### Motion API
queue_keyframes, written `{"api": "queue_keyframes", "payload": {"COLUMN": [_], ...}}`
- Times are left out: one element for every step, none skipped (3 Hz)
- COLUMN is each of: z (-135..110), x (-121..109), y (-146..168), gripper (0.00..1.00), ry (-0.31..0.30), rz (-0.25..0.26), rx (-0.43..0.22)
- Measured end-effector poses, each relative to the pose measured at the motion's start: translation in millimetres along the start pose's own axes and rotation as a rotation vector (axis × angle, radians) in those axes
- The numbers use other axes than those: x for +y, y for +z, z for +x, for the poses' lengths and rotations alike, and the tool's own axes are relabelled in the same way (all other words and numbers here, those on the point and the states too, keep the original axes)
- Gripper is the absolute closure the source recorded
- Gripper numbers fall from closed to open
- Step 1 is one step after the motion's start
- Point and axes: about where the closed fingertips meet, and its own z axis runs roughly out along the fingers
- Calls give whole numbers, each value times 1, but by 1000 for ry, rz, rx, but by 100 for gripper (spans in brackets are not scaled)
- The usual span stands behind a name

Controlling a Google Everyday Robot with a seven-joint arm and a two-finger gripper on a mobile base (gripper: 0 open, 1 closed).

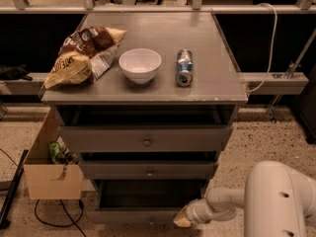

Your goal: Close bottom drawer

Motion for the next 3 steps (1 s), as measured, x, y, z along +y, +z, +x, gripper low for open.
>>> {"api": "queue_keyframes", "payload": {"z": [-7,-7,-7], "x": [-20,-20,-20], "y": [1,1,1], "gripper": [100,94,75], "ry": [3,3,3], "rz": [26,26,26], "rx": [-1,-1,-1]}}
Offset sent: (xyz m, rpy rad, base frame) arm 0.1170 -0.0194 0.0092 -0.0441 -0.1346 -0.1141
